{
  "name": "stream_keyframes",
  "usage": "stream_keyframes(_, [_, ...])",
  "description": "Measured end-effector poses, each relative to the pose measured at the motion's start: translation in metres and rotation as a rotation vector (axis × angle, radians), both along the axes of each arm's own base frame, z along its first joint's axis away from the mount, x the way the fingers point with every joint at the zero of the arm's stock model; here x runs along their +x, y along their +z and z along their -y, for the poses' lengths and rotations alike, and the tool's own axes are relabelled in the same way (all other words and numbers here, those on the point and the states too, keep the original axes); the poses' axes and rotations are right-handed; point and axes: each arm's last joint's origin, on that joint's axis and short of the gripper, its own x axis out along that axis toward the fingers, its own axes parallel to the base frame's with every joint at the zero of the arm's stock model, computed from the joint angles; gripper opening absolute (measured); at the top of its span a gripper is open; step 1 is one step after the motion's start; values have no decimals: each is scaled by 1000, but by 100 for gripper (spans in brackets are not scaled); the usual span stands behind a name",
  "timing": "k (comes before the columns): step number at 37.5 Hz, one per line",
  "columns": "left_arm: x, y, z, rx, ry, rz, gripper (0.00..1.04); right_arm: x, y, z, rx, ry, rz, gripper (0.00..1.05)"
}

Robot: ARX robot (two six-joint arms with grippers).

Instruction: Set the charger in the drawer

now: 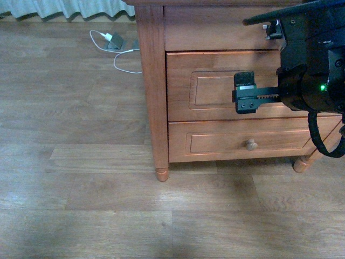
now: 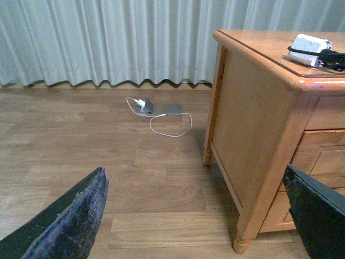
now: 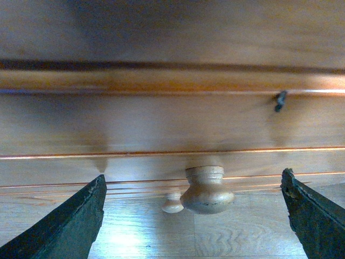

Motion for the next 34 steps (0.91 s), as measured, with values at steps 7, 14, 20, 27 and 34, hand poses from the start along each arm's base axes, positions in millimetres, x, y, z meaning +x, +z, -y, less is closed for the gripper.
stream_keyframes(7, [0,0,0,0,0,0,98,1,-1,-1,0,14,14,90])
stream_keyframes(14, [0,0,0,0,0,0,98,2,-3,-1,-7,24,21,60])
stream_keyframes(20, [0,0,0,0,0,0,98,3,-4,2,-20,20,25,34])
stream_keyframes(27, [0,0,0,0,0,0,98,4,-5,5,-9,15,23,22])
stream_keyframes(34, [0,0,0,0,0,0,98,-2,-6,12,18,28,4,22])
